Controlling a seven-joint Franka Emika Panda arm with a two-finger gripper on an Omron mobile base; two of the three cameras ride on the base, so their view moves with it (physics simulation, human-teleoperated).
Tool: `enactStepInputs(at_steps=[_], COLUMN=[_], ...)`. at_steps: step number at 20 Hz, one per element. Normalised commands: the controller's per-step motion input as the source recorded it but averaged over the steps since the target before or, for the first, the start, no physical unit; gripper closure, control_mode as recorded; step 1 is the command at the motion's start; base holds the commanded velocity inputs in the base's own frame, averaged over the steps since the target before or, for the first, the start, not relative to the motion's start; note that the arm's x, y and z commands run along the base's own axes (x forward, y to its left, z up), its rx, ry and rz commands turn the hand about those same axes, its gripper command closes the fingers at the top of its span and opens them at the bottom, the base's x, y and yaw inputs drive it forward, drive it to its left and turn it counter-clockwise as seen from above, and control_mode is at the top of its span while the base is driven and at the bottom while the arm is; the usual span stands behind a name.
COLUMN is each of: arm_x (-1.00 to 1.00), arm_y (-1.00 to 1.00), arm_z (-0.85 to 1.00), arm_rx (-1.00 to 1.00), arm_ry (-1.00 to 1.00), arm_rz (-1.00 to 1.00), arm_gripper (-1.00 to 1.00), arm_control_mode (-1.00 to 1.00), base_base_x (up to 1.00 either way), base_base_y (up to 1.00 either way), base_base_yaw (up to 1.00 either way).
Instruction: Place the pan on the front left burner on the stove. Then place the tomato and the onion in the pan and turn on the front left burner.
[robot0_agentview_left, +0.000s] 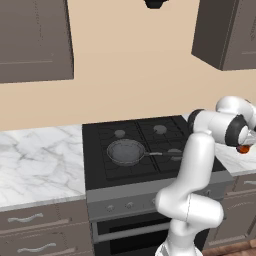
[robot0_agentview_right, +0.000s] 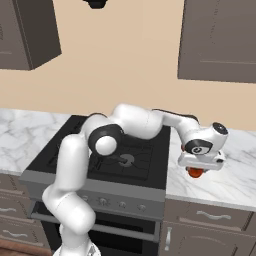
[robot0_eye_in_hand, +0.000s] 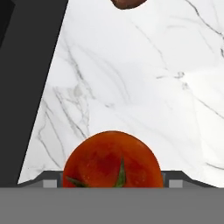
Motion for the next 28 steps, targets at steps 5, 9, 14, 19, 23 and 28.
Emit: enactStepInputs(at_steps=[5, 9, 14, 19, 23, 28], arm_x=[0.00, 0.00, 0.00, 0.00, 0.00, 0.00], arm_y=[0.30, 0.40, 0.47, 0.49, 0.49, 0.48], arm_z=[0.38, 0.19, 0.23, 0.30, 0.30, 0.26], arm_rx=[0.00, 0.00, 0.00, 0.00, 0.00, 0.00], arm_ry=[-0.02, -0.01, -0.02, -0.03, -0.04, -0.02], arm_rz=[-0.11, -0.07, -0.06, -0.06, -0.05, -0.05], arm_gripper=[1.00, 1.00, 1.00, 1.00, 1.00, 1.00], arm_control_mode=[-1.00, -1.00, -1.00, -1.00, -1.00, -1.00], base_base_x=[0.00, 0.00, 0.00, 0.00, 0.00, 0.00], base_base_y=[0.00, 0.00, 0.00, 0.00, 0.00, 0.00], base_base_yaw=[0.00, 0.00, 0.00, 0.00, 0.00, 0.00])
